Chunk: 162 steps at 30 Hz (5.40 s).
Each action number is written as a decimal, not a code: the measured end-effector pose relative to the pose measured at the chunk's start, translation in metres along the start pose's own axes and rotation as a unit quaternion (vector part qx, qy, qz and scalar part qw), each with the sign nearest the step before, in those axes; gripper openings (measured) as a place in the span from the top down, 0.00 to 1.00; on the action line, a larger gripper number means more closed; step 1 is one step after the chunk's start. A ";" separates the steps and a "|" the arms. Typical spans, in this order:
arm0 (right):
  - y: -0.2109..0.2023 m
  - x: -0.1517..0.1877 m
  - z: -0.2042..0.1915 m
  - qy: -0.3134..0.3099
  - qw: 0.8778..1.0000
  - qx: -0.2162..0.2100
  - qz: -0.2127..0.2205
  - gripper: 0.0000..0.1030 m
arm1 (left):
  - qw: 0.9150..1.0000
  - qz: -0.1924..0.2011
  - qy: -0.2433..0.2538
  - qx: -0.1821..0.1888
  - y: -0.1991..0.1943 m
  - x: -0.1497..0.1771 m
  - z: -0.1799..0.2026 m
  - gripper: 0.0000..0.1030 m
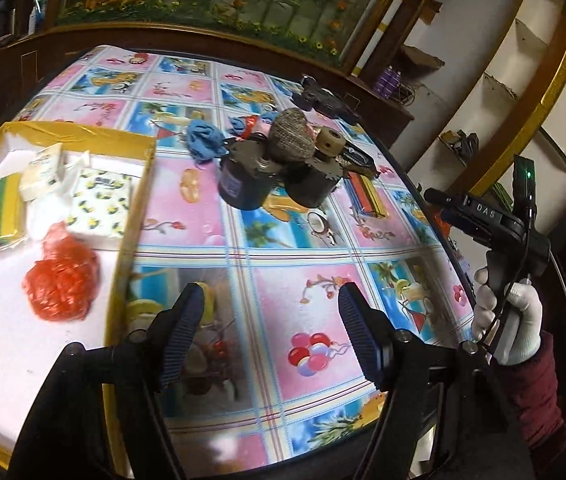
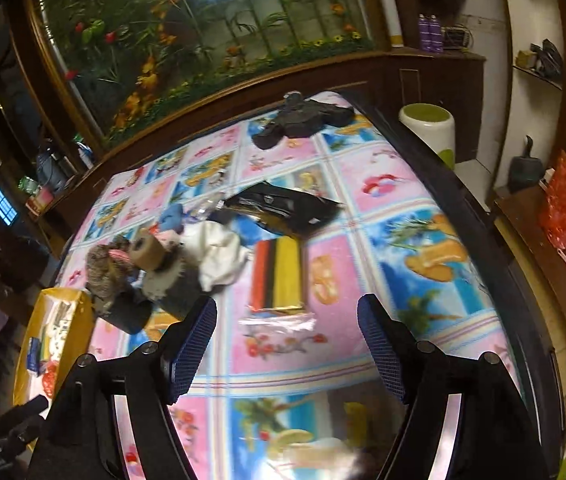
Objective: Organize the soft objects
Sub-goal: 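Move both tools back over the cluttered table, then grasp the knitted beanie with the left tool while the right tool grasps the striped pack, then carry the beanie and striped pack into the tray and open both tools, then move both tools back over the cluttered table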
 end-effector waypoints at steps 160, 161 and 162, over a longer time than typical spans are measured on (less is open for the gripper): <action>0.011 0.089 -0.204 -0.201 0.960 -0.181 -0.065 0.25 | 0.940 0.103 -0.042 -0.322 -0.096 0.027 -0.096 0.42; 0.009 0.086 -0.193 -0.192 0.963 -0.177 -0.063 0.25 | 0.941 0.101 -0.038 -0.322 -0.094 0.027 -0.093 0.42; 0.007 0.084 -0.183 -0.184 0.965 -0.174 -0.061 0.25 | 0.941 0.099 -0.035 -0.323 -0.093 0.028 -0.090 0.42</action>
Point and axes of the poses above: each gripper's, at about its wrist camera, not at the fingertips, and y roughly the way its jaws point, z to its right, x to its underside, the point moved 3 cm from there along y, roughly the way its jaws point, and after that the axes turned 6 degrees about -z, right-handed, at the moved point
